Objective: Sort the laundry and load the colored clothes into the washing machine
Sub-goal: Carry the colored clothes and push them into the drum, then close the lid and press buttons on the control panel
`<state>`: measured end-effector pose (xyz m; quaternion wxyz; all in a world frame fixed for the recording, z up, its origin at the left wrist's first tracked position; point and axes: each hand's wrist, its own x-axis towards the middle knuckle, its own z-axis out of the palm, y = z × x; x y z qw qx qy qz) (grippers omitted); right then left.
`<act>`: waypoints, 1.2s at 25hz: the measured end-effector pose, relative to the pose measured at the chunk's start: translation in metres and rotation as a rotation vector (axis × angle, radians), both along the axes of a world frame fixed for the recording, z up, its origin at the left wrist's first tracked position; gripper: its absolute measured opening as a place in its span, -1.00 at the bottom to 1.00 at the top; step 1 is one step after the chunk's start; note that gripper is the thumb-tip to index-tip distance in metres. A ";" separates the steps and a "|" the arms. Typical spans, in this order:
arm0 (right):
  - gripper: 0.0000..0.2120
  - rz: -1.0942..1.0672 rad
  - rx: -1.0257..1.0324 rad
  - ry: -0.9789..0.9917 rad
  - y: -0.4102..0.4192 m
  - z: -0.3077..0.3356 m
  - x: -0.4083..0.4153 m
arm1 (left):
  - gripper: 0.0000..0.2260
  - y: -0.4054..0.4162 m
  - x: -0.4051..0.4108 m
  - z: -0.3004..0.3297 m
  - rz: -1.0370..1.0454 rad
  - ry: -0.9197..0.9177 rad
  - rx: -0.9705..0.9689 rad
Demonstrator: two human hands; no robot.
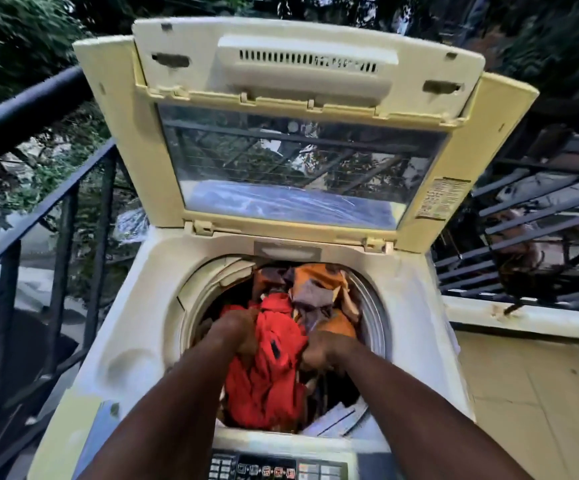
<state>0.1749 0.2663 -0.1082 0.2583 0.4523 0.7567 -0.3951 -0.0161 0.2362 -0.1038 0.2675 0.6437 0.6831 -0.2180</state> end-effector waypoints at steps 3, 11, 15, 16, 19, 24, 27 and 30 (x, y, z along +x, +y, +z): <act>-0.75 0.017 0.058 -0.082 0.008 -0.012 -0.008 | -0.53 0.013 0.007 -0.002 -0.018 0.021 0.008; -0.46 0.069 0.194 -0.073 0.000 -0.009 -0.004 | -0.46 0.013 0.005 0.013 0.005 -0.179 0.046; -0.46 -0.060 0.242 0.046 -0.006 0.014 0.005 | -0.54 0.004 -0.004 0.032 -0.021 -0.278 0.102; -0.39 -0.104 0.266 0.095 -0.008 0.023 0.005 | -0.53 0.003 -0.007 0.039 -0.035 -0.321 0.172; -0.25 -0.171 0.472 0.220 -0.013 0.067 0.003 | -0.46 -0.001 -0.016 0.073 -0.052 -0.507 0.411; -0.33 -0.270 0.927 0.496 -0.029 0.168 -0.002 | -0.49 -0.003 -0.025 0.161 -0.113 -0.700 0.897; -0.30 -0.215 1.241 0.494 -0.028 0.235 -0.007 | -0.44 0.001 -0.026 0.229 -0.123 -0.660 1.157; -0.27 -0.214 1.457 0.499 -0.015 0.290 -0.015 | -0.40 0.008 -0.027 0.293 -0.134 -0.538 1.440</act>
